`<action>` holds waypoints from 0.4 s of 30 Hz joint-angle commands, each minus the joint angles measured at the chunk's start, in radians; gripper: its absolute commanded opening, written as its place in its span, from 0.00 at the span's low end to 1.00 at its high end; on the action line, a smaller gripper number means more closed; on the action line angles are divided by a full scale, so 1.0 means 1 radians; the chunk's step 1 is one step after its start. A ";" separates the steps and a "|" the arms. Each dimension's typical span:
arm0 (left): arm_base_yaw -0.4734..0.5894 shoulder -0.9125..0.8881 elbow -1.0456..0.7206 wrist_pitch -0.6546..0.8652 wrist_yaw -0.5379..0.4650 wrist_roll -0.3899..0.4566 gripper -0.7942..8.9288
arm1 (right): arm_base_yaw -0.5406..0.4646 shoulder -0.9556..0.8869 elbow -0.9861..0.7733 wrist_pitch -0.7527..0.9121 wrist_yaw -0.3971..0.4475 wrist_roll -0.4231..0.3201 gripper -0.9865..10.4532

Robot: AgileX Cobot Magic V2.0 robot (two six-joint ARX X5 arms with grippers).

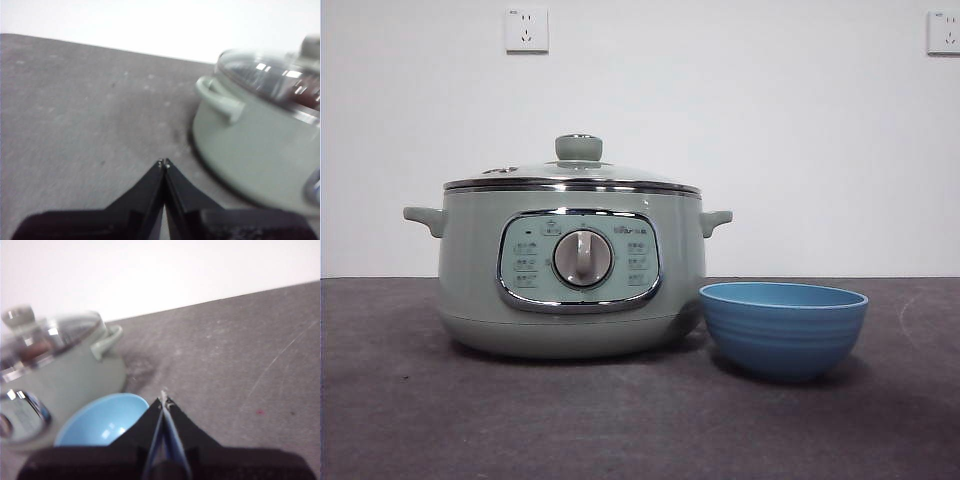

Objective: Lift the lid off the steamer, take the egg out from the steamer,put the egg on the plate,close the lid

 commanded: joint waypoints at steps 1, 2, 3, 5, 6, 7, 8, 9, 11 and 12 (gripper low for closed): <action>0.003 0.006 0.068 -0.018 0.005 -0.053 0.07 | -0.002 0.016 0.048 0.013 -0.001 0.102 0.08; 0.002 0.009 0.091 -0.032 0.007 -0.054 0.07 | -0.002 0.026 0.064 0.012 -0.002 0.108 0.08; 0.003 0.016 0.119 -0.048 0.016 -0.054 0.07 | -0.002 0.041 0.084 0.009 -0.002 0.113 0.08; 0.003 0.035 0.178 -0.078 0.039 -0.053 0.07 | -0.002 0.078 0.131 -0.004 -0.003 0.114 0.08; 0.003 0.046 0.203 -0.089 0.053 -0.051 0.07 | -0.002 0.097 0.155 -0.017 -0.004 0.114 0.08; 0.003 0.060 0.233 -0.106 0.063 -0.049 0.07 | -0.002 0.122 0.185 -0.031 -0.013 0.112 0.08; 0.003 0.074 0.261 -0.123 0.078 -0.047 0.07 | -0.002 0.145 0.212 -0.044 -0.032 0.104 0.08; 0.003 0.092 0.293 -0.144 0.088 -0.044 0.07 | -0.002 0.174 0.246 -0.063 -0.058 0.090 0.08; 0.003 0.131 0.356 -0.186 0.120 -0.029 0.07 | -0.002 0.238 0.322 -0.113 -0.110 0.052 0.08; 0.003 0.149 0.382 -0.206 0.139 -0.014 0.07 | -0.002 0.267 0.358 -0.142 -0.133 0.032 0.08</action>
